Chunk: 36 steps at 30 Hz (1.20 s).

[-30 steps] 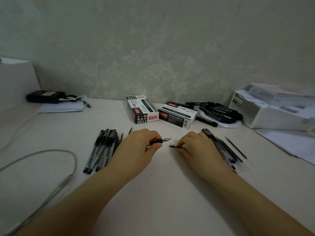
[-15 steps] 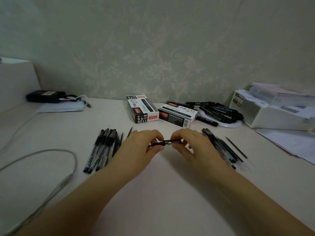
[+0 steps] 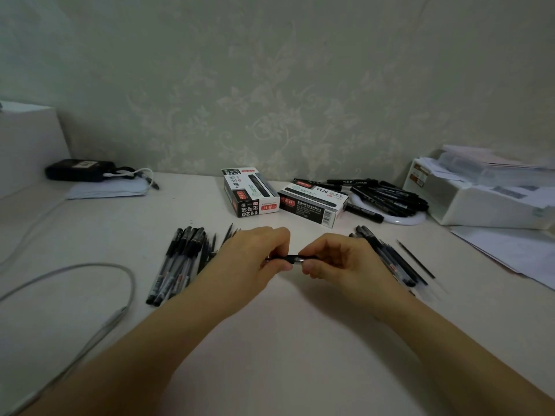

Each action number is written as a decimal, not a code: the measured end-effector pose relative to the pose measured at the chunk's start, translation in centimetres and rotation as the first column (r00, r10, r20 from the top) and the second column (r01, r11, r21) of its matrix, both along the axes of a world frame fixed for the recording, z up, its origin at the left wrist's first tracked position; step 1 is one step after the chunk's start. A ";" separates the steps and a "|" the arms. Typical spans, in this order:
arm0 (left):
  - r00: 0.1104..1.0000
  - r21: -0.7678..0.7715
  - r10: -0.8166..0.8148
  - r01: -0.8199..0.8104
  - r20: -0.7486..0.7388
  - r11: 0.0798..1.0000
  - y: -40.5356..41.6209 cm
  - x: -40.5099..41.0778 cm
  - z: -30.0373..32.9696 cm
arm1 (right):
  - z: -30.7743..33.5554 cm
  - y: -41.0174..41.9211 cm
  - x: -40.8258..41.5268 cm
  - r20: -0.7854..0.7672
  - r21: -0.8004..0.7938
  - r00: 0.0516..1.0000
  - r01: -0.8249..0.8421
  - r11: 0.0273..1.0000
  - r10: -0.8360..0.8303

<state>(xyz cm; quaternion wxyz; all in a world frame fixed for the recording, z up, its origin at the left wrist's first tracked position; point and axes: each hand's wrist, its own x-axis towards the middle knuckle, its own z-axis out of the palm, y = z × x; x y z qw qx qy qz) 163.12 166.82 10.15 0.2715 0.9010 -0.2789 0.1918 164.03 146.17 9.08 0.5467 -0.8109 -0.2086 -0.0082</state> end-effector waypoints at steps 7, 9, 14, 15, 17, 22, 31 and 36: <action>1.000 -0.057 0.018 -0.018 0.006 0.998 0.1 -0.1 0.0 | 0.1 0.3 -0.1 0.024 0.036 1.000 0.014 0.999 -0.015; 0.999 -0.071 0.047 -0.046 0.010 0.996 -0.1 -0.1 0.0 | 0.2 0.5 -0.1 0.064 0.019 0.998 0.029 0.999 -0.031; 0.960 -0.175 0.273 -0.259 0.065 0.950 0.8 0.3 0.2 | 0.1 0.7 0.0 0.209 -0.065 0.962 0.193 0.979 -0.175; 0.932 -0.200 0.356 -0.338 0.063 0.920 1.5 0.6 0.3 | 0.1 0.6 -0.1 0.244 -0.085 0.948 0.230 0.970 -0.203; 0.848 -0.211 0.530 -0.517 0.006 0.830 3.3 1.3 0.4 | 0.2 0.4 -0.1 0.301 -0.139 0.927 0.276 0.951 -0.225; 0.658 -0.089 0.729 -0.751 -0.192 0.655 7.6 3.1 -0.1 | 0.3 0.4 -0.3 0.296 -0.218 0.929 0.294 0.931 -0.224; 0.615 0.045 0.741 -0.760 -0.269 0.648 9.2 3.9 -1.9 | 0.4 0.0 -0.3 0.318 -0.242 0.919 0.317 0.917 -0.234; 0.632 0.051 0.742 -0.753 -0.223 0.656 9.2 3.6 -1.7 | 0.1 -0.6 0.0 0.359 -0.259 0.874 0.430 0.865 -0.327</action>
